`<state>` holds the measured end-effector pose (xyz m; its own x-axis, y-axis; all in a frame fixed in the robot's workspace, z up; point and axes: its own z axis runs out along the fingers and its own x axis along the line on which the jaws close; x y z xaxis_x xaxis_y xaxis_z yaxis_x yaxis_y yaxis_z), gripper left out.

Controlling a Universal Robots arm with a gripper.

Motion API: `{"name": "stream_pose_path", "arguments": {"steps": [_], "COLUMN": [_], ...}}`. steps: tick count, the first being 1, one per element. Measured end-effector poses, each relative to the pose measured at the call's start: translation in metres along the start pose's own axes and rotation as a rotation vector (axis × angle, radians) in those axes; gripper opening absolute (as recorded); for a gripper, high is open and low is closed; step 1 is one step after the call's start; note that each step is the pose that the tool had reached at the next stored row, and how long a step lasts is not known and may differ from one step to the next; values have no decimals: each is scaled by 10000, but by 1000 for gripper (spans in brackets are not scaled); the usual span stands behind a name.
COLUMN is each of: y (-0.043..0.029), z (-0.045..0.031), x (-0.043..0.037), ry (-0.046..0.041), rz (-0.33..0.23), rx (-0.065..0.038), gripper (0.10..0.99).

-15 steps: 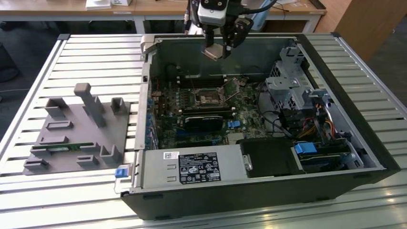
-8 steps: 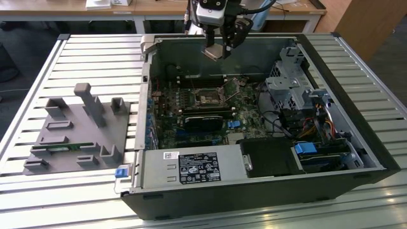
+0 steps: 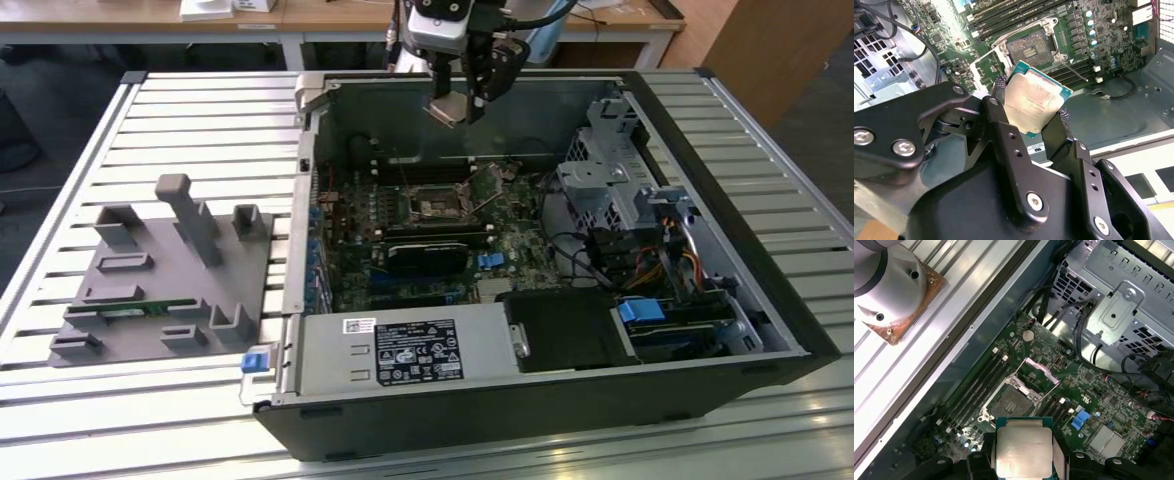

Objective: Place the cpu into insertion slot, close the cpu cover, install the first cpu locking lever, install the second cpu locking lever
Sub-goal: 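Place the cpu into insertion slot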

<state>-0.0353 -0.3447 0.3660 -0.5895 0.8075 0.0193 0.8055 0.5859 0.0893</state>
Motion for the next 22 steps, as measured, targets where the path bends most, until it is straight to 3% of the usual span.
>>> {"name": "stream_pose_path", "arguments": {"steps": [22], "y": [0], "z": [2], "x": [0], "ry": [-81], "rz": [899], "rx": [-18], "gripper": [537]}}
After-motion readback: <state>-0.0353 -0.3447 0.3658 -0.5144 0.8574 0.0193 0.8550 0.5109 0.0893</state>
